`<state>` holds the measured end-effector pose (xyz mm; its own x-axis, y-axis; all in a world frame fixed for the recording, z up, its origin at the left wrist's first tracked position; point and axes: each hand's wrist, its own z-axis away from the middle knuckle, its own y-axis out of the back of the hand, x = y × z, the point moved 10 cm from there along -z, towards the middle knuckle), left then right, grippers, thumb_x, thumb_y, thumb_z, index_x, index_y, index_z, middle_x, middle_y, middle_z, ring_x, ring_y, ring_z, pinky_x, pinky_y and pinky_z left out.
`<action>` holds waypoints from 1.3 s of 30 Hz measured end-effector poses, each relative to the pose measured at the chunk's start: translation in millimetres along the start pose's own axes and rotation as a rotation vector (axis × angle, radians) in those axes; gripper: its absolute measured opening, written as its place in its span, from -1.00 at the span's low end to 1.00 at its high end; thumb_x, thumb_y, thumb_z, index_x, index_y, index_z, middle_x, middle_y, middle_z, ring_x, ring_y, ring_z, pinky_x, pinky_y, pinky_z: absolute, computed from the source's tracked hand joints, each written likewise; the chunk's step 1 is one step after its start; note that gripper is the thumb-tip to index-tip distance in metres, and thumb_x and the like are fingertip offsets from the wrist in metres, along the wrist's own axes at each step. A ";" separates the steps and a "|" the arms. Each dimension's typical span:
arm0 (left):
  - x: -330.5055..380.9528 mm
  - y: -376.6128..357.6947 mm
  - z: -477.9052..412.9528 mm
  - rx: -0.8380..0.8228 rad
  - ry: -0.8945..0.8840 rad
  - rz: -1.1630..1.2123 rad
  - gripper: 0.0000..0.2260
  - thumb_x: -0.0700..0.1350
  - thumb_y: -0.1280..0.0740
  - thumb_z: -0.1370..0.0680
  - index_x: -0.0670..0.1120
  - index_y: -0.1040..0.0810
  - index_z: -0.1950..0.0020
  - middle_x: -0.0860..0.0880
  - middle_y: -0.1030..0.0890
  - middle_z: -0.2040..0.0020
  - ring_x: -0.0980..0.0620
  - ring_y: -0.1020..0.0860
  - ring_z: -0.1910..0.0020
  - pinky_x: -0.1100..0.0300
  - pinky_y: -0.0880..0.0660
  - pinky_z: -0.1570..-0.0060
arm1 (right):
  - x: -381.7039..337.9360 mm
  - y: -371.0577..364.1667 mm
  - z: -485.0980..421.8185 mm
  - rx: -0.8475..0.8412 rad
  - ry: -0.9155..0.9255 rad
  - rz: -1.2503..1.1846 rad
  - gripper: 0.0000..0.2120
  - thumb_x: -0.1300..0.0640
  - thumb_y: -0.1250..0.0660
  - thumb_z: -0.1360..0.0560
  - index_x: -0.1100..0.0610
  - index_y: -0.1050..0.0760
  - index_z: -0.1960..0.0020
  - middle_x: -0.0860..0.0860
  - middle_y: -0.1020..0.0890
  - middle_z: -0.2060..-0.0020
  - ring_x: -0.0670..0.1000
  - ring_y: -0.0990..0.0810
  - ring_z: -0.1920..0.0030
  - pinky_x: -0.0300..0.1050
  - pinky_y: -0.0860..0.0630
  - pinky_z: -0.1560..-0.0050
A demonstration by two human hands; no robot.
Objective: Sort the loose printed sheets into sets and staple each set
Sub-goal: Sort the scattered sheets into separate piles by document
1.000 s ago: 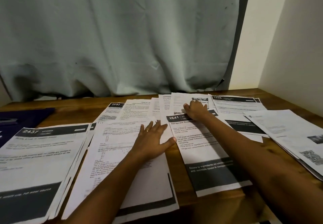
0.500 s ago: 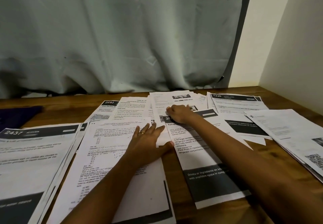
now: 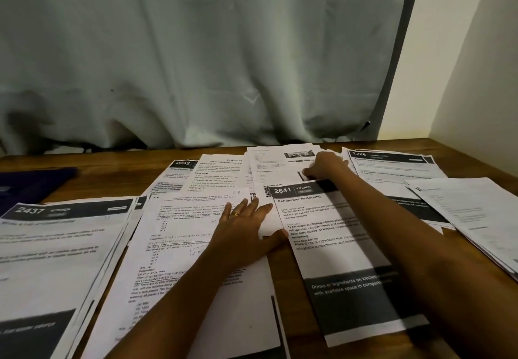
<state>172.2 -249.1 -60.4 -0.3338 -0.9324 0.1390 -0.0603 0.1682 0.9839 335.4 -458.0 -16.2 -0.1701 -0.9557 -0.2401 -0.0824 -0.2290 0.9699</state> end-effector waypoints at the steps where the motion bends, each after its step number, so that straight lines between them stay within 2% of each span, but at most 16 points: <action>1: 0.0 0.3 0.2 0.005 -0.004 0.000 -0.26 0.46 0.07 -0.42 0.14 -0.01 -0.54 0.01 0.00 -0.57 -0.01 0.04 -0.54 -0.09 0.17 -0.49 | -1.7 1.6 -2.3 -0.002 0.005 -0.007 -0.43 -0.12 -0.40 -0.42 0.15 -0.40 -0.31 0.15 -0.49 -0.26 0.20 -0.41 -0.29 0.20 -0.27 -0.35; 4: -0.1 0.3 0.5 0.015 -0.015 0.007 -0.25 0.46 0.09 -0.42 0.14 -0.02 -0.53 0.00 -0.01 -0.56 -0.02 0.03 -0.54 -0.11 0.14 -0.49 | -0.6 2.9 -11.3 -0.028 -0.028 -0.040 -0.43 -0.06 -0.48 -0.35 0.17 -0.43 -0.26 0.15 -0.53 -0.13 0.20 -0.47 -0.20 0.15 -0.38 -0.26; 7: -0.9 0.8 0.5 0.027 -0.010 0.004 -0.25 0.47 0.08 -0.42 0.15 -0.03 -0.53 0.00 -0.03 -0.56 -0.03 0.01 -0.54 -0.10 0.14 -0.49 | 6.0 13.9 -15.3 0.065 -0.071 -0.138 -0.60 0.08 -0.45 -0.41 0.25 -0.47 -0.15 0.12 -0.54 0.06 0.14 -0.52 -0.05 0.01 -0.45 -0.15; 11: 0.9 1.5 2.0 0.027 -0.007 0.016 -0.26 0.45 0.06 -0.43 0.15 -0.02 -0.54 0.00 -0.02 -0.56 -0.02 0.02 -0.54 -0.09 0.15 -0.49 | 11.3 31.3 -17.8 0.213 -0.056 -0.380 -0.74 0.22 -0.37 -0.46 0.31 -0.50 -0.11 0.19 -0.61 -0.03 0.16 -0.60 0.00 -0.02 -0.55 -0.06; 14: 0.8 2.2 2.8 0.022 -0.005 0.021 -0.27 0.44 0.05 -0.45 0.13 -0.01 -0.54 0.00 -0.01 -0.57 -0.02 0.03 -0.54 -0.07 0.17 -0.49 | 7.8 58.0 -10.7 0.362 -0.012 -0.641 -0.76 0.28 -0.26 -0.52 0.35 -0.50 -0.15 0.25 -0.59 -0.10 0.21 -0.58 -0.05 -0.13 -0.47 0.06; 16: 1.1 2.5 3.3 0.020 -0.005 0.020 -0.28 0.43 0.03 -0.46 0.12 -0.01 -0.54 0.00 -0.01 -0.57 -0.02 0.03 -0.54 -0.07 0.17 -0.49 | 6.0 85.0 2.8 0.480 0.022 -0.791 -0.75 0.30 -0.20 -0.55 0.36 -0.48 -0.19 0.23 -0.58 -0.14 0.21 -0.56 -0.13 -0.15 -0.44 0.04; 18: 1.1 2.4 3.0 0.018 -0.004 0.034 -0.29 0.43 0.02 -0.47 0.12 -0.02 -0.54 0.00 -0.01 -0.57 -0.01 0.03 -0.54 -0.07 0.17 -0.49 | 3.6 109.5 17.3 0.562 0.070 -0.963 -0.75 0.27 -0.18 -0.57 0.30 -0.44 -0.23 0.18 -0.57 -0.15 0.14 -0.55 -0.14 -0.13 -0.49 -0.08; 20: -1.0 3.3 3.2 0.019 0.006 0.078 -0.27 0.46 0.02 -0.45 0.12 -0.05 -0.53 0.00 -0.03 -0.56 0.00 0.03 -0.54 -0.06 0.17 -0.49 | 4.2 132.5 32.3 0.653 0.099 -1.072 -0.76 0.24 -0.16 -0.59 0.26 -0.41 -0.23 0.11 -0.56 -0.13 0.02 -0.53 -0.09 -0.26 -0.48 -0.02; 22: -0.8 11.4 6.4 0.061 0.006 0.166 -0.26 0.45 0.03 -0.43 0.10 -0.13 -0.52 -0.02 -0.09 -0.56 0.01 -0.01 -0.53 -0.07 0.14 -0.49 | 8.3 156.9 51.9 0.777 0.112 -1.129 -0.77 0.24 -0.18 -0.58 0.27 -0.43 -0.21 0.07 -0.55 -0.07 -0.04 -0.49 -0.04 -0.47 -0.37 0.14; 25: -2.5 43.2 17.0 0.230 0.020 0.357 -0.37 0.40 -0.06 -0.50 0.10 -0.25 -0.47 -0.01 -0.16 -0.53 -0.01 -0.10 -0.51 -0.11 -0.01 -0.47 | 14.3 181.9 75.4 0.889 0.111 -1.242 -0.83 0.26 -0.21 -0.56 0.21 -0.45 -0.14 0.07 -0.55 -0.02 -0.05 -0.50 -0.02 -0.40 -0.38 0.08; 27: -12.8 77.5 31.1 0.410 0.073 0.535 -0.47 0.33 -0.12 -0.52 0.09 -0.33 -0.40 -0.01 -0.27 -0.48 0.00 -0.28 -0.40 -0.02 -0.29 -0.33 | 15.5 183.6 80.8 0.831 0.084 -1.385 -0.82 0.26 -0.23 -0.54 0.16 -0.46 -0.12 0.03 -0.58 -0.03 -0.03 -0.56 -0.03 -0.23 -0.51 -0.06; 28: -21.4 94.1 38.1 0.492 0.109 0.613 -0.51 0.29 -0.14 -0.53 0.05 -0.37 -0.36 -0.03 -0.33 -0.43 0.03 -0.34 -0.33 0.09 -0.34 -0.21 | 13.5 182.9 79.4 0.773 0.080 -1.435 -0.84 0.25 -0.25 -0.52 0.14 -0.48 -0.09 0.03 -0.60 -0.03 0.00 -0.59 -0.02 -0.11 -0.55 -0.10; 30: -41.9 120.3 51.6 0.587 0.199 0.779 -0.58 0.24 -0.14 -0.56 0.00 -0.42 -0.26 -0.03 -0.44 -0.32 0.01 -0.42 -0.26 0.16 -0.35 -0.11 | 4.5 178.9 82.3 0.646 0.082 -1.453 -0.86 0.27 -0.27 -0.49 0.12 -0.49 -0.03 0.04 -0.63 0.01 0.05 -0.63 0.03 0.05 -0.60 -0.03; 34: -77.4 153.5 85.0 0.692 0.360 1.072 -0.56 0.22 -0.06 -0.60 -0.03 -0.38 -0.31 0.08 -0.42 -0.14 0.05 -0.41 -0.12 0.17 -0.30 -0.07 | -31.5 142.9 95.9 0.335 0.058 -1.258 -0.85 0.32 -0.30 -0.37 0.21 -0.52 0.06 0.13 -0.62 0.15 0.12 -0.64 0.15 0.02 -0.64 0.18; 36: -89.7 165.9 101.2 0.728 0.377 1.067 -0.53 0.22 -0.05 -0.61 -0.05 -0.33 -0.38 0.10 -0.35 -0.13 0.10 -0.35 -0.11 0.19 -0.25 -0.07 | -50.5 120.0 110.5 0.223 0.058 -1.096 -0.82 0.26 -0.33 -0.31 0.22 -0.54 0.08 0.17 -0.62 0.10 0.15 -0.62 0.10 0.03 -0.60 0.09; 39: -107.2 168.8 119.5 0.705 0.422 1.031 -0.55 0.24 -0.07 -0.59 -0.03 -0.36 -0.33 0.09 -0.41 -0.13 0.07 -0.40 -0.10 0.16 -0.30 -0.05 | -77.7 89.7 158.5 0.126 0.090 -0.874 -0.84 0.32 -0.30 -0.43 0.31 -0.51 -0.01 0.17 -0.59 0.10 0.11 -0.56 0.11 -0.10 -0.49 0.24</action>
<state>85.4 -82.4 77.3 -0.2124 -0.2831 0.9353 -0.4737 0.8670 0.1548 185.5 -375.0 83.1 0.0813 -0.4611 -0.8836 -0.2552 -0.8666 0.4288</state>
